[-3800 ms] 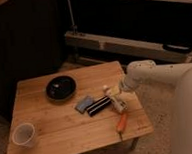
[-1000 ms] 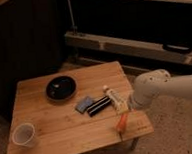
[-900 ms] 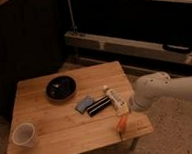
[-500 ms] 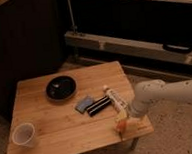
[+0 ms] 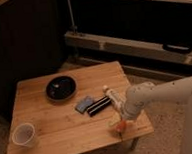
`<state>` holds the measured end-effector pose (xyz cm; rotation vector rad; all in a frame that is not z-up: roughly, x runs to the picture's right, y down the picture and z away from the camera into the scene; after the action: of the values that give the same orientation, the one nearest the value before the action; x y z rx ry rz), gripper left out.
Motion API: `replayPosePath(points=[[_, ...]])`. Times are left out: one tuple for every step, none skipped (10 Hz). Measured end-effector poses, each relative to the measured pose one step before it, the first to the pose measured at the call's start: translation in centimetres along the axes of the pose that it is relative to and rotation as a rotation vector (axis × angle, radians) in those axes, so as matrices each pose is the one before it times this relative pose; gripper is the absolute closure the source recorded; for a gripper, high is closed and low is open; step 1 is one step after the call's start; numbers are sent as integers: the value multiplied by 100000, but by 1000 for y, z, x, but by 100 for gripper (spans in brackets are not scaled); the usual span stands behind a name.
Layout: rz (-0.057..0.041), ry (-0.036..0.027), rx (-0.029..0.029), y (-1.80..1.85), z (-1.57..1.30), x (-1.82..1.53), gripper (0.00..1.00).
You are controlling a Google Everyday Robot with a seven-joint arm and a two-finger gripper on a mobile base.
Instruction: Place the pepper in the ceramic bowl
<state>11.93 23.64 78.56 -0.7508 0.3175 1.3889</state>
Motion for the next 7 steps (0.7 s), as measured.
replayPosePath(points=[[500,-149,719,-372,466,-85,20],[373,-94,377,-154,312,-110,20],[240,31,520,-28,390,-128,20],[538,-68,373,-21,76,-12,20],[540,-396,998,-240,-91,-23,23],[-242,78,1402,-66,-9,-48,31],[-674,288,197,253,74,-158,43]])
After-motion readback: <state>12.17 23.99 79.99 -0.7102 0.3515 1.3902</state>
